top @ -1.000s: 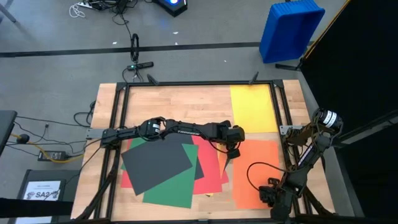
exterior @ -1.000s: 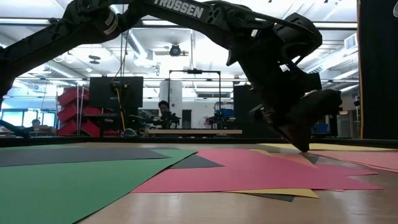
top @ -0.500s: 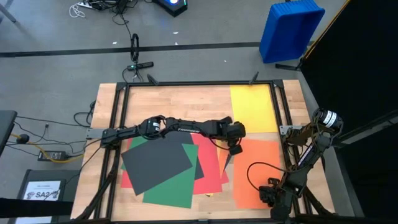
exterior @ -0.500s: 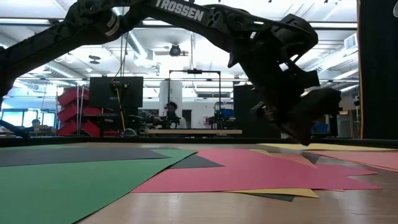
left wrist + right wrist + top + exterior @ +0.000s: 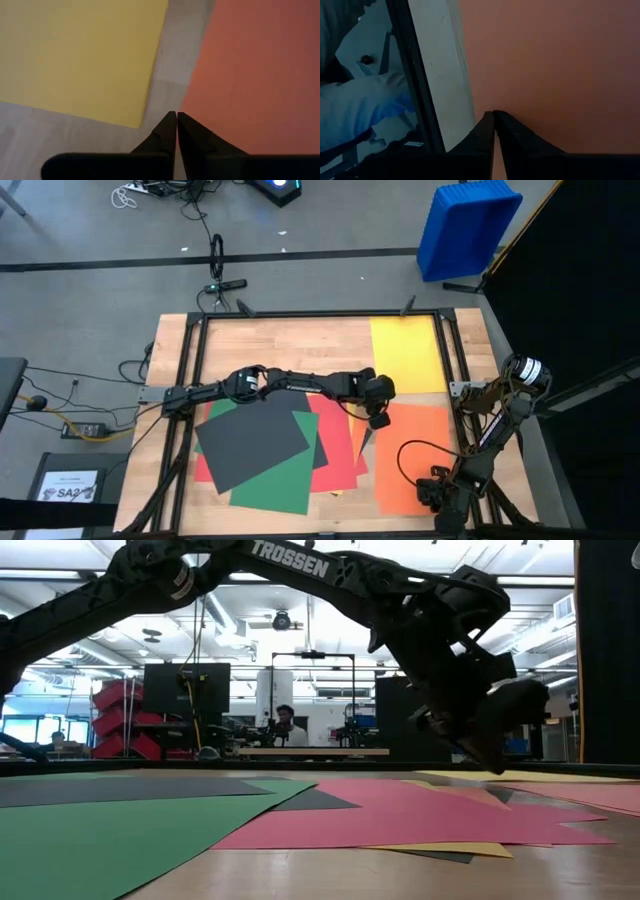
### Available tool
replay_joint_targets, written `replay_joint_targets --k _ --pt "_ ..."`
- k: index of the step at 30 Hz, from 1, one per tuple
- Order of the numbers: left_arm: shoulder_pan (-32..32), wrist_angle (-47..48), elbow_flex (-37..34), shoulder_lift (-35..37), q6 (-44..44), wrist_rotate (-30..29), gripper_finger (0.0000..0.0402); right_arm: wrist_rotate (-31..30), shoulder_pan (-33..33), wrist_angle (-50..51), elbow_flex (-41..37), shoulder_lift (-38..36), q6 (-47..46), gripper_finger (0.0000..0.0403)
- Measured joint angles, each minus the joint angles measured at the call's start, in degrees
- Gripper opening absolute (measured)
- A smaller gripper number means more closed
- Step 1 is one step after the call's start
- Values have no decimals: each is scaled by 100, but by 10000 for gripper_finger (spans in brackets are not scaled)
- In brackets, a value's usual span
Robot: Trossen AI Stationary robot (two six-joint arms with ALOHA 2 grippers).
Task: Organize paper
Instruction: Stack the orange colored paper on top of the orange colored paper
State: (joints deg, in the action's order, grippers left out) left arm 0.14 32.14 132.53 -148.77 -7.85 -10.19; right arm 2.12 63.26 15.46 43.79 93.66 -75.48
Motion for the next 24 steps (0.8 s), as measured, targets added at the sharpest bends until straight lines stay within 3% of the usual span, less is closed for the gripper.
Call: replay_joint_targets --k 24 --pt "57 88 11 -149 -151 412 0 12 -48 67 0 -22 -264 0"
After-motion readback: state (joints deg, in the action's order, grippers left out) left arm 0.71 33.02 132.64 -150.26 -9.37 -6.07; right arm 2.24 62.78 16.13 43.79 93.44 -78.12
